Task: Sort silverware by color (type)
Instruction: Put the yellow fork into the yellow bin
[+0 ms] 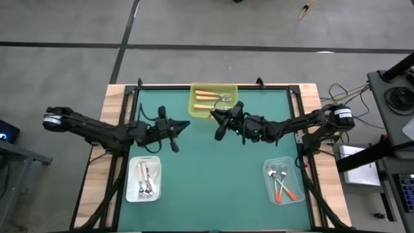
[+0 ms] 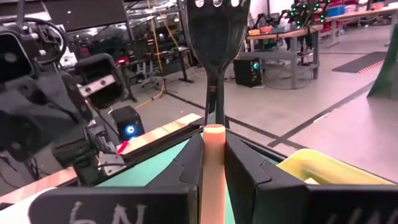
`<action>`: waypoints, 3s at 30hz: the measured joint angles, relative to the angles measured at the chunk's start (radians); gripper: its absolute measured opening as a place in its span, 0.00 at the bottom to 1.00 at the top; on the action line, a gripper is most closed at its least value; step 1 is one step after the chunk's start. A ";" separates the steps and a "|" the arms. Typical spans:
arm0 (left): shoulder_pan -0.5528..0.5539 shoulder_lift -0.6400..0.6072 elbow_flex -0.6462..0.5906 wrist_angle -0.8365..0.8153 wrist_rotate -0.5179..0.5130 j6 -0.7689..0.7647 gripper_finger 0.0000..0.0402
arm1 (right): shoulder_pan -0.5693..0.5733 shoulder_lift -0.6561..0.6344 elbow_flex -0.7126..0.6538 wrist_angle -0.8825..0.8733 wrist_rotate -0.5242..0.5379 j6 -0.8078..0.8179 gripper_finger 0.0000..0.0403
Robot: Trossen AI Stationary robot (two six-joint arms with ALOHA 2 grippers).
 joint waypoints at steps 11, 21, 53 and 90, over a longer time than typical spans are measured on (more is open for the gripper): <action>0.038 0.229 0.019 0.164 -0.054 0.007 0.22 | 0.008 0.016 0.028 -0.003 0.001 0.030 0.08; 0.058 0.437 0.175 0.137 -0.272 0.051 0.42 | 0.009 0.032 0.040 0.004 0.006 0.037 0.08; 0.073 0.572 0.297 0.122 -0.263 0.048 0.22 | 0.031 0.050 0.040 0.045 0.073 0.029 0.08; 0.107 0.118 0.296 -0.780 -0.043 -0.251 0.08 | 0.065 0.043 0.050 -0.159 -0.080 -0.239 0.32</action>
